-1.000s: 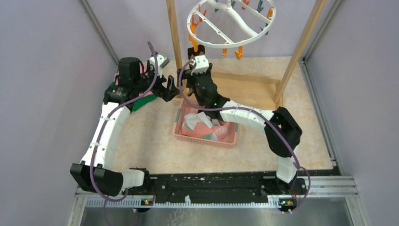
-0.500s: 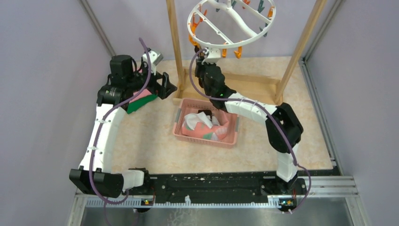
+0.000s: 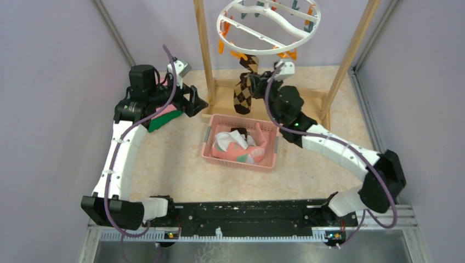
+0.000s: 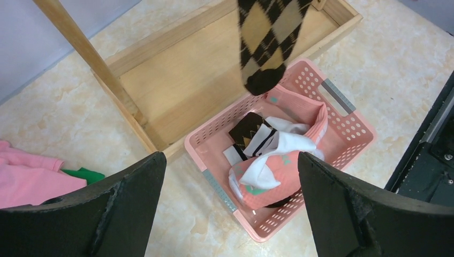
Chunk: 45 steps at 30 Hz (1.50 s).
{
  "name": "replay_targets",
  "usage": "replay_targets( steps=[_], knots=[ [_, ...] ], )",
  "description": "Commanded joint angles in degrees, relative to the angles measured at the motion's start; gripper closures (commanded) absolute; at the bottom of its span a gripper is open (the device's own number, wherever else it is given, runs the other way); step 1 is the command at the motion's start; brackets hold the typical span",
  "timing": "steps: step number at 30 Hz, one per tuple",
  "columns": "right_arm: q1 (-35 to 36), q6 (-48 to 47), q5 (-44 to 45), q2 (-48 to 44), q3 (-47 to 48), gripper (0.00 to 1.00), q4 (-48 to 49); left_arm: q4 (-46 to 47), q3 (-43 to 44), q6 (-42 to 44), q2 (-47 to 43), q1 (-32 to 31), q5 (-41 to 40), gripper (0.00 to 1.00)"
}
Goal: Remove the socks clipped to the hanger
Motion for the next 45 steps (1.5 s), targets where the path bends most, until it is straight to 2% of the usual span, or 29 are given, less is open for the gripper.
replay_targets(
  steps=[1, 6, 11, 14, 19, 23, 30, 38, 44, 45],
  knots=[
    [-5.33, 7.04, -7.05, -10.93, -3.81, 1.00, -7.07, 2.47, -0.03, 0.23, -1.31, 0.31, 2.45, 0.01],
    [-9.93, 7.85, -9.14, -21.04, -9.51, 1.00, -13.57, 2.25, -0.18, -0.32, -1.32, 0.31, 4.71, 0.01],
    [-12.07, 8.90, -13.63, -25.86, -11.75, 1.00, -17.75, 3.44, -0.84, -1.63, -1.94, 0.30, 9.09, 0.01],
    [-12.27, 10.91, -21.24, -25.25, -10.94, 1.00, -17.71, 4.94, -2.07, -3.58, -2.07, 0.22, 12.77, 0.01],
    [-12.30, 15.69, -40.05, -19.78, -6.38, 1.00, -16.11, 5.67, -2.49, -4.78, -1.53, 0.13, 17.12, 0.01],
    [-12.00, 21.05, -48.57, -16.28, -5.54, 0.97, -11.07, 10.01, -5.28, -7.53, -2.03, 0.13, 19.95, 0.01],
    [-9.13, 22.22, -48.65, -13.68, -4.10, 0.92, -8.63, 20.04, -8.49, -13.28, 1.87, -3.51, 25.52, 0.01],
    [-8.73, 23.69, -48.73, -13.08, -3.61, 0.91, -7.49, 24.09, -6.03, -15.21, 8.19, -12.18, 21.79, 0.01],
    [-8.72, 24.06, -49.14, -13.19, -2.93, 0.91, -7.82, 26.80, -4.24, -16.53, 10.60, -13.93, 20.89, 0.02],
    [-8.74, 24.04, -49.27, -13.15, -2.87, 0.91, -8.03, 27.52, -4.39, -17.10, 10.55, -13.90, 21.16, 0.05]
  ],
)
